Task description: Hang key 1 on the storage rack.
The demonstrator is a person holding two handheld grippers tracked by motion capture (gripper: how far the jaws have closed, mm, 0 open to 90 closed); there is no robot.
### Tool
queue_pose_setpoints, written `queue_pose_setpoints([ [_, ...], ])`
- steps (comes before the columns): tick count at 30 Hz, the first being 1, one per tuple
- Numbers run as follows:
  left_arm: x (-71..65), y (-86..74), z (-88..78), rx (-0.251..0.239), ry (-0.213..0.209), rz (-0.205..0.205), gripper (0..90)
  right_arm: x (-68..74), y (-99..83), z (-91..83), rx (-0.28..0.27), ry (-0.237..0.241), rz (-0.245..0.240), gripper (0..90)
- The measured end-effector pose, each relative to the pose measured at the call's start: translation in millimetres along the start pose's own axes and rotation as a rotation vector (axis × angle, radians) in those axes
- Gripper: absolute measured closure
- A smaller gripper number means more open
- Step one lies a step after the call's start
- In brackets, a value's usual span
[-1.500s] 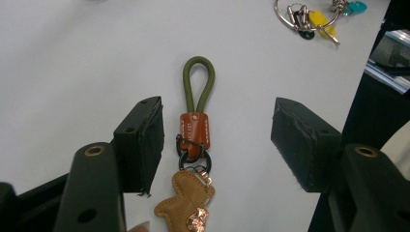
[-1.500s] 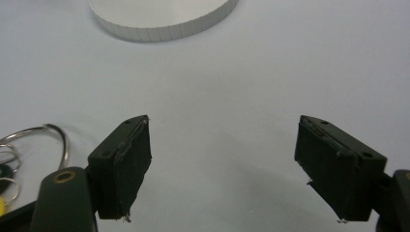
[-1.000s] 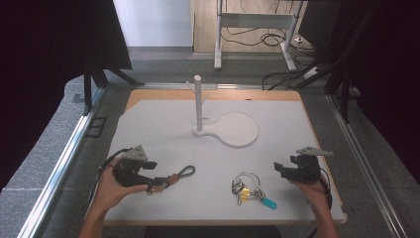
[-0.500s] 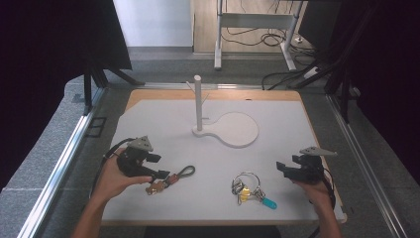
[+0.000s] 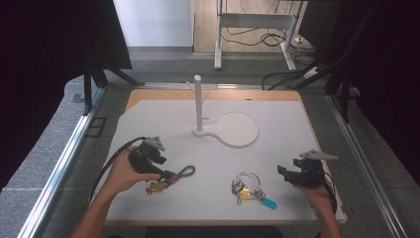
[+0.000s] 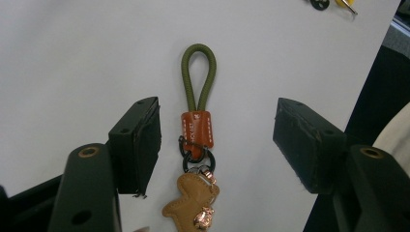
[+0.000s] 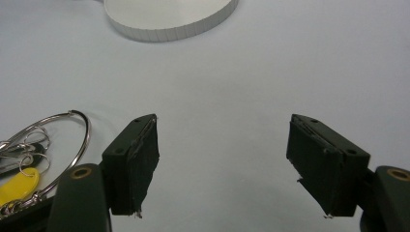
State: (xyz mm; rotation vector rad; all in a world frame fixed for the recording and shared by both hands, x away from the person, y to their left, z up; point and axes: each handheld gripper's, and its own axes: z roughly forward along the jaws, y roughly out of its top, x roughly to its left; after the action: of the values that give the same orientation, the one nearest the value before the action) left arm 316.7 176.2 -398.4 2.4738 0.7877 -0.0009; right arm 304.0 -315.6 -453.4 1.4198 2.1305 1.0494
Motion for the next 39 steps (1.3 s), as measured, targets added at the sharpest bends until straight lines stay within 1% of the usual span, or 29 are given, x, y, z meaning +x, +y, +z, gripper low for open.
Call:
queue_pose_setpoints([
  [3, -2.4, 4.5, 7.3, 0.031, -0.013, 0.011, 34.9, 0.0, 0.7, 0.7, 0.003, 0.003, 0.0, 27.3],
  [5, -3.1, 8.4, 13.7, 0.063, -0.023, 0.019, 35.7, 0.5, 2.3, 2.8, 0.005, 0.009, -0.004, 27.7],
  [6, -3.1, 8.4, 13.7, 0.063, -0.023, 0.019, 36.0, 0.5, 2.3, 2.8, 0.005, 0.009, -0.004, 27.7],
  [7, -3.6, 10.0, 16.0, 0.075, -0.025, 0.019, 36.5, 1.2, 3.8, 4.5, 0.004, 0.014, -0.011, 27.9],
  [10, -3.9, 12.6, 20.7, 0.096, -0.049, 0.011, 37.3, 1.9, 5.2, 5.8, 0.007, 0.02, -0.013, 28.1],
  [11, -3.8, 13.0, 22.0, 0.103, -0.05, 0.01, 37.8, 2.2, 5.7, 6.6, 0.005, 0.021, -0.014, 28.2],
  [14, -1.8, 15.2, 28.5, 0.156, -0.052, 0.013, 40.3, 3.4, 5.6, 7.8, 0.012, 0.029, -0.02, 28.3],
  [15, -1.8, 15.2, 28.5, 0.156, -0.052, 0.013, 40.7, 3.7, 5.3, 7.8, 0.013, 0.028, -0.021, 28.4],
  [18, -0.5, 16.7, 35.8, 0.185, -0.057, 0.005, 41.4, 3.7, 5.2, 6.4, 0.011, 0.022, -0.023, 28.5],
  [19, 0.9, 17.8, 39.4, 0.211, -0.054, 0.012, 42.7, 3.6, 5.5, 4.7, 0.006, 0.02, -0.02, 28.6],
  [20, 0.9, 17.8, 39.4, 0.211, -0.054, 0.012, 43.3, 3.6, 5.5, 4.7, 0.006, 0.02, -0.02, 28.6],
  [22, 2.6, 18.6, 43.8, 0.246, -0.041, 0.024, 44.9, 3.6, 5.8, 4.0, 0.004, 0.016, -0.02, 28.6],
  [24, 3.2, 18.9, 47.3, 0.264, -0.032, 0.023, 46.7, 4.3, 5.6, 4.6, 0.008, 0.016, -0.021, 28.6],
  [25, 3.6, 18.9, 50.0, 0.278, -0.025, 0.023, 47.8, 4.8, 5.3, 5.3, 0.012, 0.015, -0.022, 28.6],
  [26, 4.2, 18.8, 54.1, 0.305, -0.013, 0.025, 49.2, 5.0, 5.1, 5.8, 0.014, 0.016, -0.024, 28.6],
  [27, 4.2, 18.8, 54.1, 0.305, -0.013, 0.025, 50.2, 5.0, 5.1, 5.8, 0.014, 0.016, -0.024, 28.6],
  [28, 4.7, 18.9, 57.3, 0.323, 0.0, 0.026, 50.2, 5.2, 4.7, 6.3, 0.016, 0.015, -0.026, 28.6],
  [29, 5.1, 19.2, 61.4, 0.34, 0.008, 0.025, 52.3, 5.7, 4.2, 6.7, 0.022, 0.013, -0.03, 28.6],
  [32, 4.9, 19.7, 65.8, 0.354, 0.011, 0.025, 54.1, 5.8, 4.3, 6.2, 0.019, 0.01, -0.029, 28.6],
  [33, 5.0, 19.8, 67.1, 0.352, 0.014, 0.024, 54.1, 5.8, 4.3, 6.2, 0.019, 0.01, -0.029, 28.6],
  [35, 5.5, 19.7, 70.2, 0.368, 0.025, 0.023, 56.9, 6.2, 4.4, 6.0, 0.02, 0.009, -0.03, 28.6],
  [36, 5.3, 19.3, 71.3, 0.376, 0.029, 0.021, 57.2, 6.3, 4.4, 6.2, 0.021, 0.008, -0.032, 28.6],
  [38, 3.8, 17.9, 74.8, 0.396, 0.053, 0.027, 57.5, 6.8, 4.3, 6.5, 0.022, 0.006, -0.034, 28.6],
  [39, 3.8, 17.9, 74.8, 0.396, 0.053, 0.027, 57.3, 6.8, 4.3, 6.5, 0.022, 0.006, -0.034, 28.6],
])
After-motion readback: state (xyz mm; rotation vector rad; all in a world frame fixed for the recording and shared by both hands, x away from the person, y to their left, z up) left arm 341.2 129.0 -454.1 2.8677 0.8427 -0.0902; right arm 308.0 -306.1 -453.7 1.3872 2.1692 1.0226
